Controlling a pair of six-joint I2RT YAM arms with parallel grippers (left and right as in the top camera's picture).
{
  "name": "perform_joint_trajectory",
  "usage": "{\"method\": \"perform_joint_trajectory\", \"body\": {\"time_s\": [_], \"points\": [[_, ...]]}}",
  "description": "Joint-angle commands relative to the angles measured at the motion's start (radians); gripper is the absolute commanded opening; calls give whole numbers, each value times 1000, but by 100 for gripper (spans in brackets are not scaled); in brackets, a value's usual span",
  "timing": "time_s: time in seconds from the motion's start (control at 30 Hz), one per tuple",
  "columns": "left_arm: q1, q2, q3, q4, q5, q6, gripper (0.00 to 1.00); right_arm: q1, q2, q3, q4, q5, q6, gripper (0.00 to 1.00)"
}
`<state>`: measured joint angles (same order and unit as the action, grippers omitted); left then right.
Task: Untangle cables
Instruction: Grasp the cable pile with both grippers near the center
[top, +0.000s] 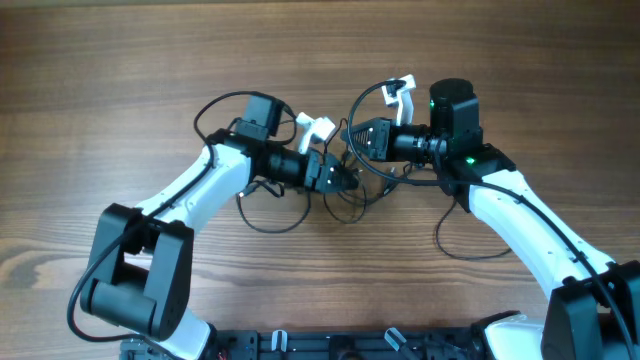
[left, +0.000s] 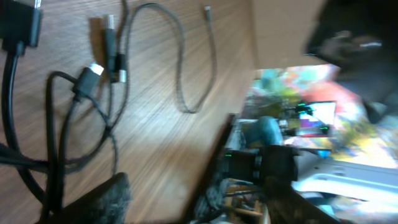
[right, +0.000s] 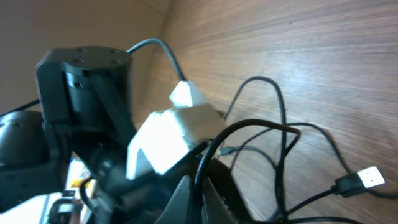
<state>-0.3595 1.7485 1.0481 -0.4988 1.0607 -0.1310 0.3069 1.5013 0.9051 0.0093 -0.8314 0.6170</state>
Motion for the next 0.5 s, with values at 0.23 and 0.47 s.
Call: {"method": "perform_joint_trajectory", "body": {"time_s": [0.23, 0.47], "points": [[50, -66, -3, -19, -206, 21, 4, 2, -13, 13, -189, 166, 2, 55], [172, -307, -3, -43, -175, 3, 4, 2, -13, 13, -462, 315, -226, 100]]}}
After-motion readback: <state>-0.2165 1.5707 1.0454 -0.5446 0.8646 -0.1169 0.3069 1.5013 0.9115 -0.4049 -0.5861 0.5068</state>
